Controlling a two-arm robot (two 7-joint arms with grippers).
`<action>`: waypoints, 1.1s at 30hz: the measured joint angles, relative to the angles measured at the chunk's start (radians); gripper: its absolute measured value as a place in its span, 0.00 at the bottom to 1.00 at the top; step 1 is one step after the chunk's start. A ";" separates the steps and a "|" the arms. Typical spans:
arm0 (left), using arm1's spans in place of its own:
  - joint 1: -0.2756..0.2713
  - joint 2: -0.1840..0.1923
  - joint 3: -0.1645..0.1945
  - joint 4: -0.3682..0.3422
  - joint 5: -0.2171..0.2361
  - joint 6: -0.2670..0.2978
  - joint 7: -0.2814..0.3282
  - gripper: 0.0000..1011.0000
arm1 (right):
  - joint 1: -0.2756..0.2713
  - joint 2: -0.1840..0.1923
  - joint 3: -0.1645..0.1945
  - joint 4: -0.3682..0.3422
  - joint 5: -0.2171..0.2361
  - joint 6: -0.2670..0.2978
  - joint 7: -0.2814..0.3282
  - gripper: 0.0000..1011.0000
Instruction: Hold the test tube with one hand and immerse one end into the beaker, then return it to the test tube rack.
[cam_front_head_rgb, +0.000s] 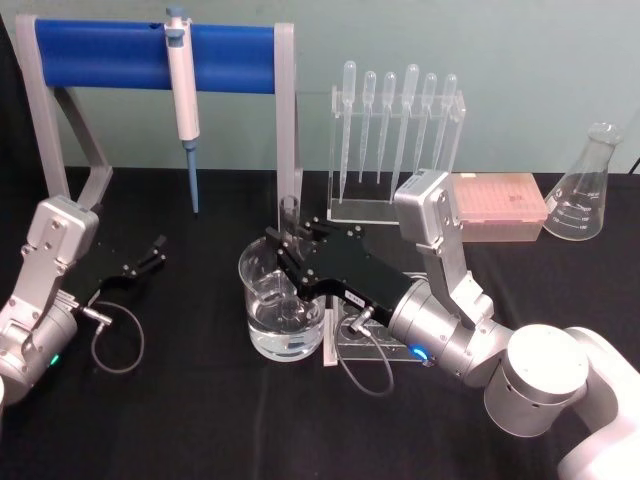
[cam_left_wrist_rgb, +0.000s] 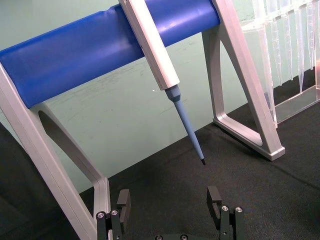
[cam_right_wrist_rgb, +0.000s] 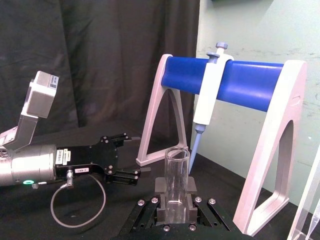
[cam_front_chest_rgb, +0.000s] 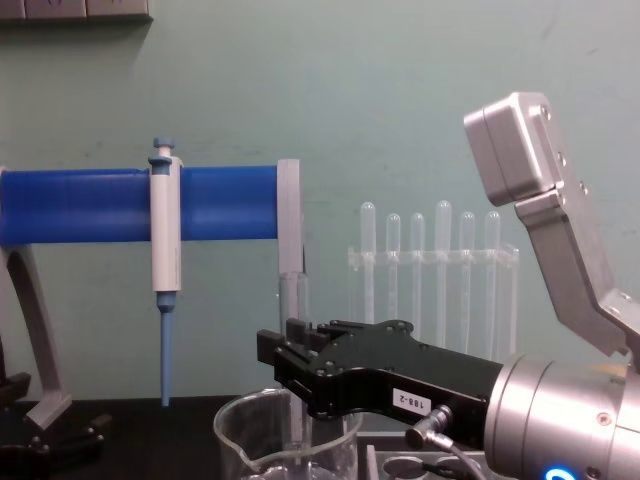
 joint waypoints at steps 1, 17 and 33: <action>0.000 0.000 0.000 0.000 0.000 0.000 0.000 0.99 | 0.000 0.000 0.000 0.000 0.000 0.000 0.000 0.22; 0.000 0.000 0.000 0.000 0.000 0.000 0.000 0.99 | 0.000 0.000 0.000 0.000 0.000 0.000 0.000 0.22; 0.000 0.000 0.000 0.000 0.000 0.000 0.000 0.99 | 0.000 0.000 0.000 0.000 0.000 0.000 0.000 0.22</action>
